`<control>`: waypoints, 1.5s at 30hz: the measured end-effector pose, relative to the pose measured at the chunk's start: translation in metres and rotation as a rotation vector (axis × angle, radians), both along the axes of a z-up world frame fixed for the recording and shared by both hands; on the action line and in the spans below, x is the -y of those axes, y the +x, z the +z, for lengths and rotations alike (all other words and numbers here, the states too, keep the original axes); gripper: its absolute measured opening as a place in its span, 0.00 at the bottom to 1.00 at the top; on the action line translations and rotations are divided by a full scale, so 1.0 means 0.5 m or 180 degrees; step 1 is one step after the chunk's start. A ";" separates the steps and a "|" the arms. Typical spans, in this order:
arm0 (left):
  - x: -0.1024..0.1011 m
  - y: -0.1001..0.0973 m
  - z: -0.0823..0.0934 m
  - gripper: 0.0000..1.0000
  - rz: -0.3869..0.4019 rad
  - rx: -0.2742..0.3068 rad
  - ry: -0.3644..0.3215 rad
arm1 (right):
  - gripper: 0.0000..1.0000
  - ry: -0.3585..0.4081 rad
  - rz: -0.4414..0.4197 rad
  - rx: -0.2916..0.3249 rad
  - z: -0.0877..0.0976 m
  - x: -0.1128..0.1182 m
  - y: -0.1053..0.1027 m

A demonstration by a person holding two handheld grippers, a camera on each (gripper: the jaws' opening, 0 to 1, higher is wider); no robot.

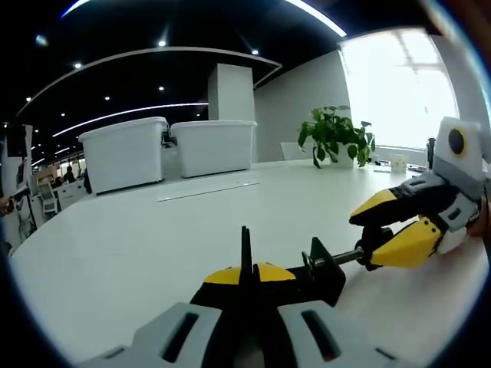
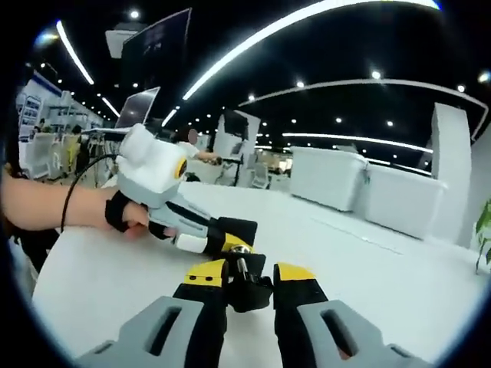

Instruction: Clamp the fixed fixture on the desktop, loosen the retaining clip, secure it to the edge of the desk, and tighten the retaining clip.

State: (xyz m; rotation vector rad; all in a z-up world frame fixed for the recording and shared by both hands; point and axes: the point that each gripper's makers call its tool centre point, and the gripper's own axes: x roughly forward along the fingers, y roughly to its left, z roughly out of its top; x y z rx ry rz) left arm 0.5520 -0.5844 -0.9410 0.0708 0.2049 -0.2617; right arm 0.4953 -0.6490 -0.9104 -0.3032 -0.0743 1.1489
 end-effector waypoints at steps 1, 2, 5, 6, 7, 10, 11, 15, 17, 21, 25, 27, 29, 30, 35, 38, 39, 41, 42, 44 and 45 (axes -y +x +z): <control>0.000 0.000 0.000 0.05 0.0000 0.0001 0.0001 | 0.22 -0.0010 0.0001 0.0021 -0.001 -0.001 -0.001; 0.000 0.000 0.000 0.05 0.0000 0.0001 0.0001 | 0.22 -0.0032 0.0002 0.0069 -0.001 -0.002 -0.002; 0.000 0.000 0.000 0.05 0.0001 0.0000 0.0000 | 0.22 -0.0082 0.0003 0.0173 -0.001 -0.003 -0.004; 0.000 0.000 0.000 0.05 0.0001 0.0001 0.0001 | 0.22 -0.0129 0.0005 0.0274 0.000 -0.003 -0.004; 0.000 0.000 0.000 0.05 0.0003 0.0001 0.0001 | 0.22 -0.0209 0.0008 0.0453 0.001 -0.004 -0.005; -0.001 0.001 0.000 0.05 0.0009 -0.0001 0.0002 | 0.22 -0.0398 0.0011 0.0900 0.000 -0.011 -0.013; -0.001 0.001 0.000 0.05 0.0012 -0.0002 0.0001 | 0.22 -0.0425 0.0012 0.0972 -0.001 -0.012 -0.015; -0.002 0.001 0.000 0.05 0.0013 -0.0002 0.0001 | 0.22 -0.0426 0.0011 0.0967 0.000 -0.012 -0.012; -0.001 0.001 0.000 0.05 0.0013 -0.0002 0.0001 | 0.22 -0.0463 0.0013 0.1050 0.000 -0.014 -0.013; -0.001 0.001 0.000 0.05 0.0012 -0.0002 0.0001 | 0.22 -0.0567 0.0025 0.1269 -0.002 -0.017 -0.016; -0.001 0.001 0.000 0.05 0.0014 -0.0001 0.0003 | 0.22 -0.0599 0.0023 0.1326 -0.002 -0.017 -0.016; -0.001 0.001 0.000 0.06 0.0016 0.0000 0.0004 | 0.22 -0.0682 0.0003 0.1472 -0.003 -0.018 -0.013; -0.002 0.001 0.000 0.06 0.0018 -0.0001 0.0003 | 0.22 -0.0715 -0.0001 0.1538 -0.005 -0.019 -0.013; -0.002 0.001 0.000 0.06 0.0018 0.0000 0.0004 | 0.22 -0.0728 -0.0004 0.1557 -0.004 -0.018 -0.012; -0.003 0.003 0.000 0.06 0.0021 -0.0002 0.0002 | 0.22 -0.0839 -0.0006 0.1771 -0.006 -0.019 -0.014; -0.003 0.003 0.000 0.06 0.0022 -0.0002 0.0003 | 0.22 -0.0869 -0.0012 0.1816 -0.006 -0.019 -0.014; -0.003 0.002 0.000 0.06 0.0022 -0.0001 0.0004 | 0.22 -0.0873 -0.0015 0.1824 -0.006 -0.019 -0.013; -0.003 0.002 0.000 0.06 0.0022 0.0000 0.0007 | 0.23 -0.0881 -0.0019 0.1845 -0.006 -0.019 -0.012; -0.003 0.002 0.000 0.06 0.0021 0.0001 0.0009 | 0.23 -0.0883 -0.0022 0.1851 -0.006 -0.019 -0.012; -0.002 0.002 0.000 0.06 0.0017 0.0005 0.0014 | 0.24 -0.0889 -0.0018 0.1856 -0.004 -0.018 -0.010; -0.002 0.002 0.000 0.06 0.0014 0.0007 0.0017 | 0.26 -0.0801 -0.0053 0.1661 -0.003 -0.015 -0.006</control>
